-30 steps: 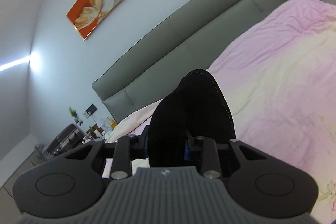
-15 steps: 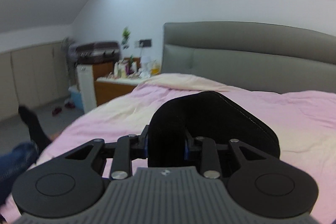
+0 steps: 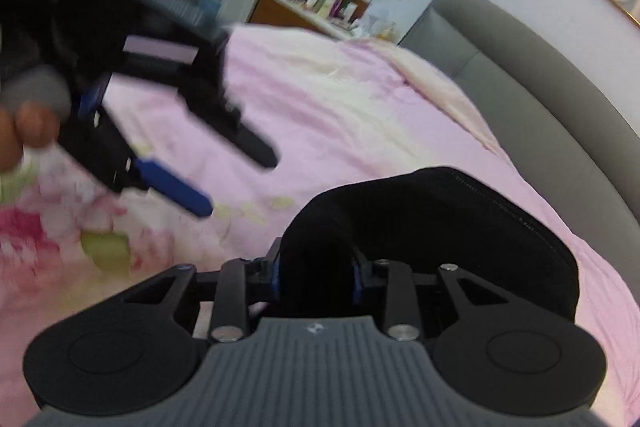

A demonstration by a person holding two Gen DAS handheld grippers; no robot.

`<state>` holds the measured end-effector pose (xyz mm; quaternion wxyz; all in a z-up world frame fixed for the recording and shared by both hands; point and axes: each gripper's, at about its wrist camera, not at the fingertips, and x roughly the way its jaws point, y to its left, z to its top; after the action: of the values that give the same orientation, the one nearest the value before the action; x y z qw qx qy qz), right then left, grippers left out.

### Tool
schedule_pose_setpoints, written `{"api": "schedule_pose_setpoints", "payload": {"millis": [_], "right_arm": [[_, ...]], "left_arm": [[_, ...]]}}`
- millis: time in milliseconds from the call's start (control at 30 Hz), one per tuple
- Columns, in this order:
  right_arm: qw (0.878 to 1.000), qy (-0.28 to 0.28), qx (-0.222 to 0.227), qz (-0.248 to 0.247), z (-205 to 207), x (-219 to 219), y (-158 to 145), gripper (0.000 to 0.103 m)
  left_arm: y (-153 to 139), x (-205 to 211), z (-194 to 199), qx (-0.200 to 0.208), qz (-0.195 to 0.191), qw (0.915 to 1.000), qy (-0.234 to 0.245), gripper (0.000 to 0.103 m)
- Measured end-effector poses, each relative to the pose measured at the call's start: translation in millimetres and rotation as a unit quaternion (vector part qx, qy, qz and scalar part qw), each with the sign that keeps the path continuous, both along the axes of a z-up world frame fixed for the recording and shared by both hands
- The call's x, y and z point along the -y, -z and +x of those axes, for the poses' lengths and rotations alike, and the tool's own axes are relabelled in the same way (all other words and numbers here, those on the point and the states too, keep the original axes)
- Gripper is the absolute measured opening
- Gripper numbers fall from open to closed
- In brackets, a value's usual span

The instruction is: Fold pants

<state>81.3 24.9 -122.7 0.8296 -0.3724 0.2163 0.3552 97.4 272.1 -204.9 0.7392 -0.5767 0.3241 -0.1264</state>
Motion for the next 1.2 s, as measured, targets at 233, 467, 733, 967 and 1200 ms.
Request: {"api": "schedule_pose_setpoints", "payload": {"millis": [233,467,733,967,1200], "right_arm": [[0.994,-0.007,0.065,-0.087,-30,-8,31,0.061],[0.998,0.004,-0.036,-0.055,-45,25,8,0.053],[0.979,0.111,-0.105,0.137,-6,98,-74,0.033],[0.925,0.289,-0.122,0.217,67,148,-58,0.035],[0.965,0.224,-0.08,0.107,73,109,-5,0.065]], "left_arm": [[-12,23,-7,0.012,0.051,0.9982,0.029,0.078],[-18,50,-8,0.008,0.09,0.9935,0.068,0.079],[-10,70,-4,-0.025,0.15,0.985,0.082,0.069],[-15,71,-5,-0.025,0.171,0.9818,0.08,0.067],[-16,72,-9,-0.035,0.194,0.9776,0.074,0.064]]}}
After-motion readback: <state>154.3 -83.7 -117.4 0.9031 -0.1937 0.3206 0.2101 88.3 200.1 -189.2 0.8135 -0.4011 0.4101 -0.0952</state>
